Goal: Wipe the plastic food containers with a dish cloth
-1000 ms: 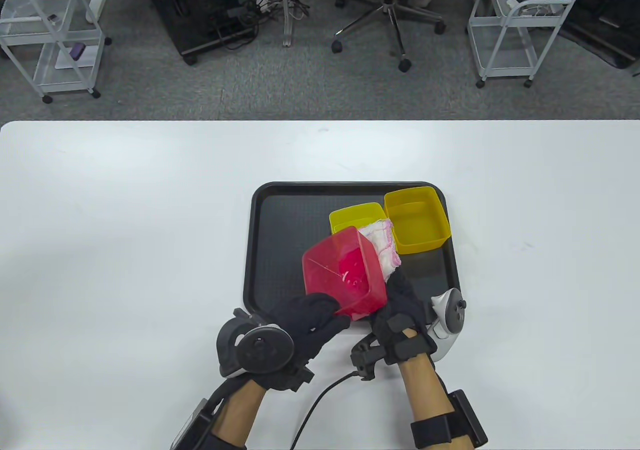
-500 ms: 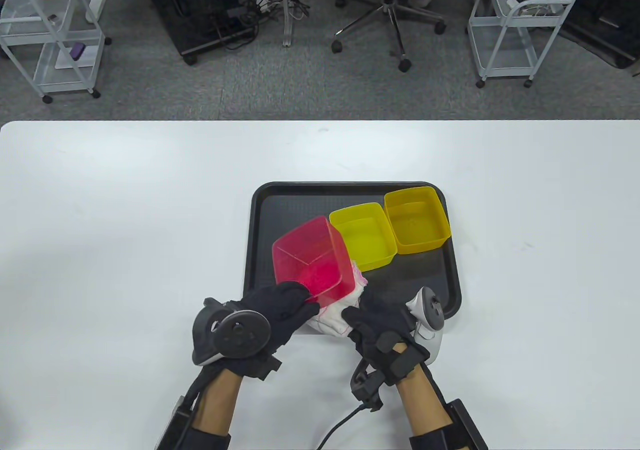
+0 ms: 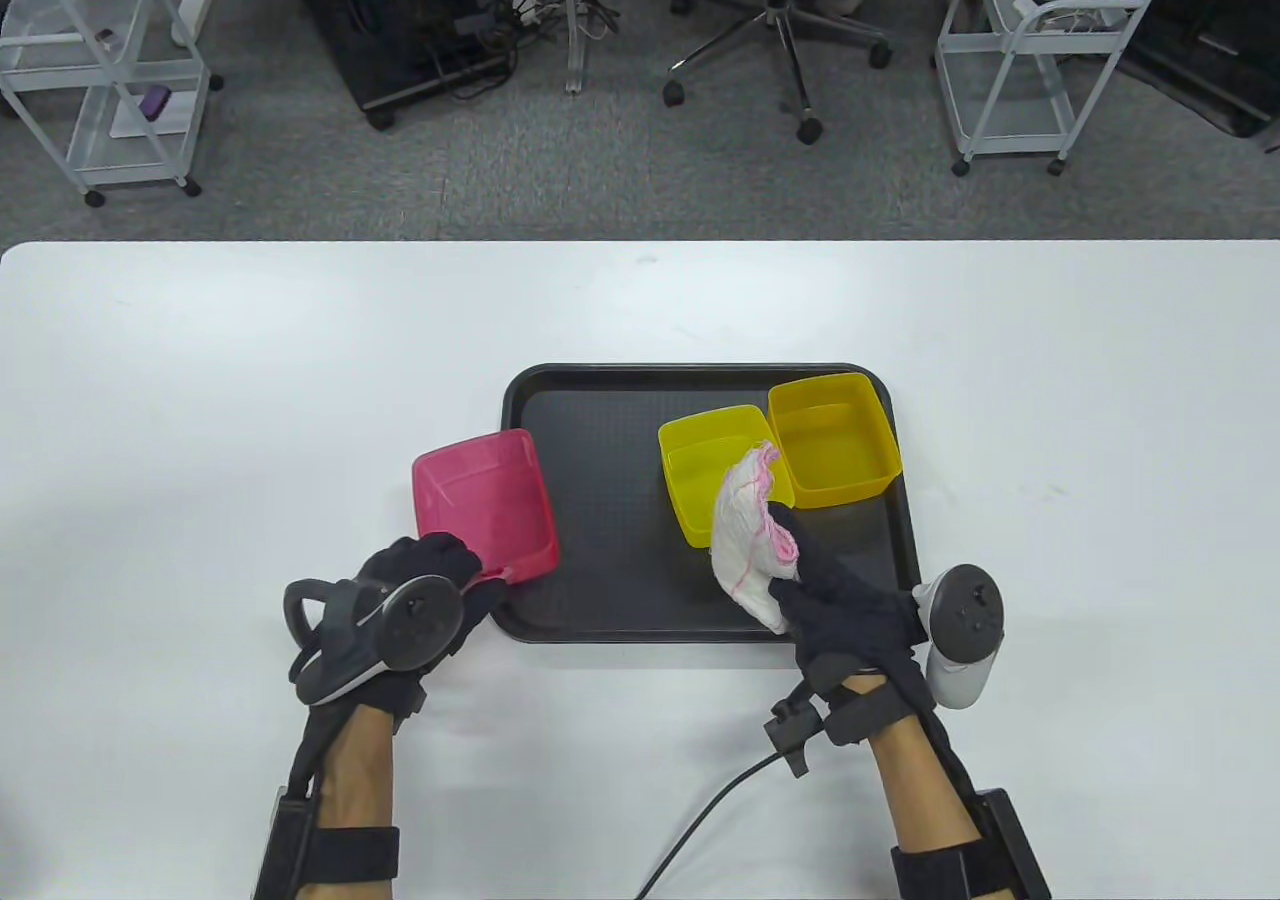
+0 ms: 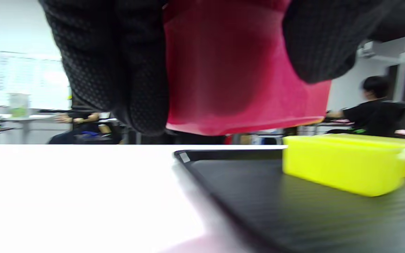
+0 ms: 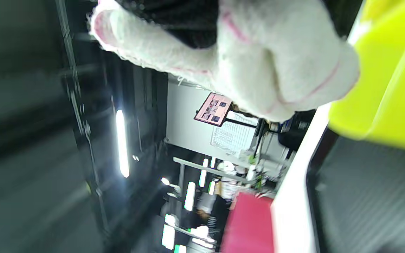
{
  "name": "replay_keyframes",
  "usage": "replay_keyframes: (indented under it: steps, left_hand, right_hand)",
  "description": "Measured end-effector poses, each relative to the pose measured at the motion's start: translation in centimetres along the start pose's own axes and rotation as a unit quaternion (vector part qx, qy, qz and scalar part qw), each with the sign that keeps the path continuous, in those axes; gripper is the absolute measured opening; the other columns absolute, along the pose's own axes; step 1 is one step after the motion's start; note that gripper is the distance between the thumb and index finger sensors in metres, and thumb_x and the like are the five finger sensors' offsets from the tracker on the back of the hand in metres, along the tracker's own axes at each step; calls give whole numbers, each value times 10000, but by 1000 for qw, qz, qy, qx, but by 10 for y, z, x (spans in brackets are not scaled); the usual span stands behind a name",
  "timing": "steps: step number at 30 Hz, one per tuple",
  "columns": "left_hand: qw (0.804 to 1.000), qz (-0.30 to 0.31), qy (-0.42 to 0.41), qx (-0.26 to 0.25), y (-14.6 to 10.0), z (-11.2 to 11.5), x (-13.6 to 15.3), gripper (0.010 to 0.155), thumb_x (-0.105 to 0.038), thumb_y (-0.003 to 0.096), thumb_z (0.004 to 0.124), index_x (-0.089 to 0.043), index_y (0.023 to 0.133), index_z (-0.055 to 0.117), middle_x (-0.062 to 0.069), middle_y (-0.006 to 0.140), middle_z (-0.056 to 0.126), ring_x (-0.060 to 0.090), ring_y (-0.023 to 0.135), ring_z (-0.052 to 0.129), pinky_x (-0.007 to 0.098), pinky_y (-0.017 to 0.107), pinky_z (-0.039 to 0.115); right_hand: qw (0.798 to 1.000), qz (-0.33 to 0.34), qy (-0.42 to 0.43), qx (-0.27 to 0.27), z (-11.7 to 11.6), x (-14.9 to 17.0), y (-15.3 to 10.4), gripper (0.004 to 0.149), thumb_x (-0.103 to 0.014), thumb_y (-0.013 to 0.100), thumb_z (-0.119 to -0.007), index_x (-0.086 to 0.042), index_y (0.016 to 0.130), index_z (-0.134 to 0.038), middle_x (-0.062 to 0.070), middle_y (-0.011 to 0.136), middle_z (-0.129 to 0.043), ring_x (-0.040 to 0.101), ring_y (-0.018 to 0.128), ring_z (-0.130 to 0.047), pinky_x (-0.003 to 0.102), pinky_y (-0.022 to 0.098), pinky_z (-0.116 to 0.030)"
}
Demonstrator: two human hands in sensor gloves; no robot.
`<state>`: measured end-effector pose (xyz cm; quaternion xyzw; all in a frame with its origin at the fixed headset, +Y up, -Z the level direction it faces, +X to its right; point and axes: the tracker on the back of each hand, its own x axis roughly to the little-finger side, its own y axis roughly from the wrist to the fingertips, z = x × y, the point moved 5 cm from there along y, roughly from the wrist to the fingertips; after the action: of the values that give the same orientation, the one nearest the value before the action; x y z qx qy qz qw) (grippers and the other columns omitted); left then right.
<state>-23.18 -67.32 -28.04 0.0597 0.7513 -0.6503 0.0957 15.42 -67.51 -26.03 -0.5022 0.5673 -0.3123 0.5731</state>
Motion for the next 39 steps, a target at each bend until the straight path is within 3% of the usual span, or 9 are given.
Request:
replay_keyframes:
  steps: [2,8,16,20,24,26,29,34,39]
  left_hand:
    - [999,-40,17,14,-2,9,23,473,-585,460,814,-267,787,939,-57,910,948,351,834,1005,473,686,860]
    - [988,-105,77,89,-6,38,62,415,-518,474,845,-289,809,933,-80,945,932,376,912,954,480,723,825]
    - [984,-96,48,144,-5,64,65,486,-523,440,878,-261,848,916,-57,1083,824,365,1050,831,488,784,725]
    - [982,-99,57,150,-6,64,62,560,-532,443,872,-309,956,837,-11,1198,665,494,1102,675,617,794,595]
    - [991,-86,27,100,-6,35,47,694,-560,452,856,-307,1082,713,53,1266,489,572,1137,421,738,765,377]
    - [996,-76,14,48,-1,15,27,740,-577,479,820,-275,1131,641,81,1269,431,585,1123,360,730,763,341]
    - [1000,0,-13,-8,10,-6,-35,777,-614,482,778,-285,1157,579,75,1266,446,561,1127,424,707,782,405]
    - [995,98,-9,35,42,4,-142,786,-628,490,749,-280,1168,556,65,1257,504,564,1105,558,680,787,525]
    - [990,116,43,71,75,35,-202,790,-632,491,736,-284,1169,528,37,1247,518,538,1059,696,645,775,614]
  right_hand:
    - [999,12,-46,2,10,2,-5,505,-48,479,-713,-100,974,-630,242,1025,-656,529,858,-741,597,559,-736]
    - [999,0,6,31,25,14,-9,502,-37,478,-715,-93,971,-638,252,1021,-658,543,852,-734,607,554,-725]
    - [1000,-9,6,26,27,22,-13,501,-40,476,-717,-93,969,-644,252,1016,-667,538,848,-742,602,551,-731]
    - [1000,-17,5,23,27,26,-17,500,-41,475,-718,-91,967,-646,252,1013,-671,539,845,-744,603,548,-733]
    - [999,-20,8,47,34,25,-23,498,-38,474,-720,-91,964,-653,252,1012,-673,541,845,-741,606,548,-730]
    - [998,-28,8,64,38,26,-25,498,-38,472,-721,-90,963,-653,254,1011,-674,542,845,-740,605,548,-730]
    - [996,-40,4,78,40,30,-26,499,-36,470,-723,-88,962,-654,257,1009,-674,545,842,-739,608,545,-729]
    - [996,-50,-9,79,40,34,-26,498,-35,469,-724,-83,960,-657,261,1006,-676,548,838,-739,610,541,-729]
    - [995,-50,-7,82,40,33,-26,499,-35,469,-724,-81,961,-655,263,1006,-673,548,838,-737,611,542,-727]
